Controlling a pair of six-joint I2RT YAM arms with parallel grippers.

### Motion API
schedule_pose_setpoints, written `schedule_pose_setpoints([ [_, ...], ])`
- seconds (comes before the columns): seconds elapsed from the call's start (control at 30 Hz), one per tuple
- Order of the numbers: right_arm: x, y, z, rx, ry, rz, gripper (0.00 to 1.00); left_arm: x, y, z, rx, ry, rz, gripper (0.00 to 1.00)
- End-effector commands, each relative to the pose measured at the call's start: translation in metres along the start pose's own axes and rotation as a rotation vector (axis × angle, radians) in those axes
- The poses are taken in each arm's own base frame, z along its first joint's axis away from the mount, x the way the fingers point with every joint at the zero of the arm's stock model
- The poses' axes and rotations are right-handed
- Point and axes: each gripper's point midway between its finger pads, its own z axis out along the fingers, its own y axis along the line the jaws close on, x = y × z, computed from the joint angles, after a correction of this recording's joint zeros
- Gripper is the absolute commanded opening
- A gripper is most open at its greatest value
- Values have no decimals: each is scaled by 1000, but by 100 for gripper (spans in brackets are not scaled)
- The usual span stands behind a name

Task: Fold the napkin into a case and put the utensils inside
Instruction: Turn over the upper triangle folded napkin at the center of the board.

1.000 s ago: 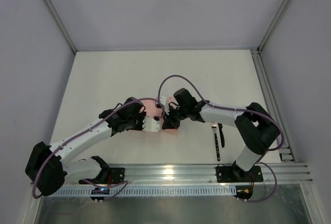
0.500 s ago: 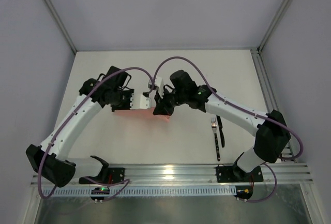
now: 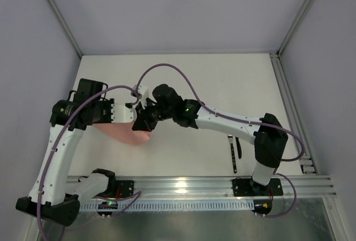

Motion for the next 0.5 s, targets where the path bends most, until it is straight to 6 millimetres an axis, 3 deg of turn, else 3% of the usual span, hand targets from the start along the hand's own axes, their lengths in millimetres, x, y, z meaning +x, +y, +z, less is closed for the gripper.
schedule_pose_setpoints([
  [0.0, -49, 30, 20, -64, -151, 96, 4, 50, -1, -26, -42, 234, 43, 0],
  [0.03, -53, 30, 34, -68, -169, 104, 4, 57, 2, -31, -60, 270, 42, 0],
  [0.07, -74, 40, 38, -93, -224, 89, 4, 61, 7, -35, -85, 290, 46, 0],
  [0.2, -93, 60, 65, -183, -295, 153, 4, 74, 13, -47, -142, 356, 78, 0],
  [0.37, -93, 61, 91, -269, -338, 349, 4, 76, 22, -36, -143, 367, 151, 0],
  [0.47, -76, 46, 104, -250, -324, 426, 4, 70, 34, -9, -117, 333, 201, 0],
])
